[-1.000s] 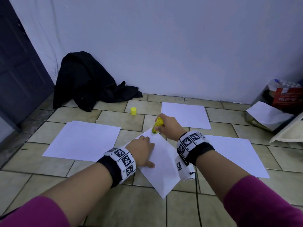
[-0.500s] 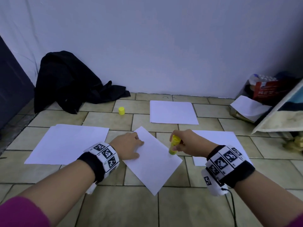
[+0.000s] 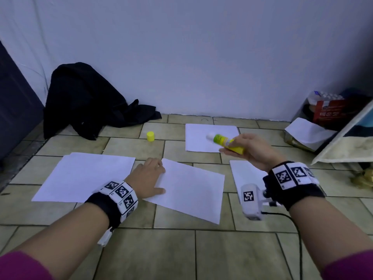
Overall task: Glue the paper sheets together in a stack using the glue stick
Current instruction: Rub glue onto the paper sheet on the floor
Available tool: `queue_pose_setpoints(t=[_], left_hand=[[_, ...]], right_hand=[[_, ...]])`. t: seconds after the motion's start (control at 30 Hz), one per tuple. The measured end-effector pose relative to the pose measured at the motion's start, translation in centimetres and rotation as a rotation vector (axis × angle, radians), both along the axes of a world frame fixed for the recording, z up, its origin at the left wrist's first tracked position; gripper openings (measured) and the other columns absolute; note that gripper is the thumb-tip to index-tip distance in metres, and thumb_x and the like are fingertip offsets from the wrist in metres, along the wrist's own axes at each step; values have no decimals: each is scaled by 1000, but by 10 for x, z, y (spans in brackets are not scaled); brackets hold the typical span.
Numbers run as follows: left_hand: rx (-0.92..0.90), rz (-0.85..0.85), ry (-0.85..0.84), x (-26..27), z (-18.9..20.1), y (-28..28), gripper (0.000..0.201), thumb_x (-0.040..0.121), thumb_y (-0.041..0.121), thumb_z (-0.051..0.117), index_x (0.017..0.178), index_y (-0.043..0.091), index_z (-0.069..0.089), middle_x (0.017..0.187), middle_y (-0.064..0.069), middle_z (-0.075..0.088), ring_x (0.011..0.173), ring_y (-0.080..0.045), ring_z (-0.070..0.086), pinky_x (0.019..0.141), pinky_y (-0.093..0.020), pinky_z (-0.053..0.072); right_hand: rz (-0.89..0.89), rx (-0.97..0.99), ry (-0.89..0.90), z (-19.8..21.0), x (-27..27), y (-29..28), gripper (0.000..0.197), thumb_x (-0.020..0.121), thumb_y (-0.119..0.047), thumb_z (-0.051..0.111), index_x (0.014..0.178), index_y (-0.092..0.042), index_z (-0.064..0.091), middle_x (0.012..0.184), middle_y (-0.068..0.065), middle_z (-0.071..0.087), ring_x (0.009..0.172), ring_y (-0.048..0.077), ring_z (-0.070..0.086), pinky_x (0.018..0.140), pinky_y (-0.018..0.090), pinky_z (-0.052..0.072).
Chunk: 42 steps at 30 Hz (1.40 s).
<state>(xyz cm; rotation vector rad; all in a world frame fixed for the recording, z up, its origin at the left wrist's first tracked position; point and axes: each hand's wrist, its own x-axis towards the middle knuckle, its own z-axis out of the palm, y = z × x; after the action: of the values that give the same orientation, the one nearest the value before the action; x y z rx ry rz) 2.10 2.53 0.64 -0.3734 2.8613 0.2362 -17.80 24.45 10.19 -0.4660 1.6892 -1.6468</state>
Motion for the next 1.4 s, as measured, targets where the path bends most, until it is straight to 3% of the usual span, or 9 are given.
queue_pose_setpoints(t=[0.17,0.3,0.43,0.53,0.67,0.83,1.0,1.23,1.4], left_hand=[[-35,40,-17,8,-8,6,67,95,52,44,147,17,21,149,-1,24,138,-17,22,106,-34,31],[-103,55,-73,6,-8,7,73,91,62,42,145,14,26,149,-5,21,142,-20,13,111,-42,21],[76,159,-244,10,-23,7,109,64,81,7,153,19,-10,159,6,-19,145,-18,-24,114,-59,-8],[140,187,-290,7,-25,3,92,74,67,10,152,22,-13,158,8,-23,144,-15,-26,113,-56,-13],[129,233,-269,3,-28,1,73,94,47,30,152,28,-10,158,12,-20,146,-13,-20,114,-55,-8],[162,219,-211,6,-27,1,108,57,72,10,151,26,-13,158,10,-22,146,-14,-19,114,-56,-5],[190,217,-185,7,-27,1,125,35,70,1,151,25,-13,158,11,-21,146,-13,-19,114,-54,-7],[247,213,-170,9,-25,-1,121,40,73,3,151,29,-11,157,15,-21,145,-12,-20,113,-55,-9],[313,238,-210,8,-17,-3,71,92,43,29,152,31,-8,157,15,-20,145,-13,-21,113,-55,-10]], right_hand=[[52,-105,-217,-19,6,-42,17,94,-11,54,104,2,60,94,11,69,78,16,69,68,25,57],[153,89,13,-43,17,-84,18,89,-12,62,107,-14,64,99,-3,68,75,10,58,65,22,38],[84,265,241,-59,27,-127,20,76,-7,74,92,-14,65,84,5,65,66,15,56,58,23,44],[89,380,458,-69,31,-151,23,70,-11,78,88,-19,65,90,3,67,84,20,62,78,31,52],[119,477,671,-74,37,-174,32,76,-10,73,105,-6,61,103,11,67,97,25,60,77,29,45],[188,506,745,-78,41,-200,41,79,-8,71,117,-8,57,111,10,63,99,26,59,76,29,46],[212,516,778,-85,42,-214,43,77,-6,71,118,-9,59,106,8,62,89,22,55,70,26,40],[246,627,836,-94,42,-217,42,79,-14,72,116,-6,55,114,12,62,104,28,59,82,33,48],[169,584,774,-95,40,-194,46,82,-17,70,122,-8,50,119,10,61,106,25,58,81,29,46]])
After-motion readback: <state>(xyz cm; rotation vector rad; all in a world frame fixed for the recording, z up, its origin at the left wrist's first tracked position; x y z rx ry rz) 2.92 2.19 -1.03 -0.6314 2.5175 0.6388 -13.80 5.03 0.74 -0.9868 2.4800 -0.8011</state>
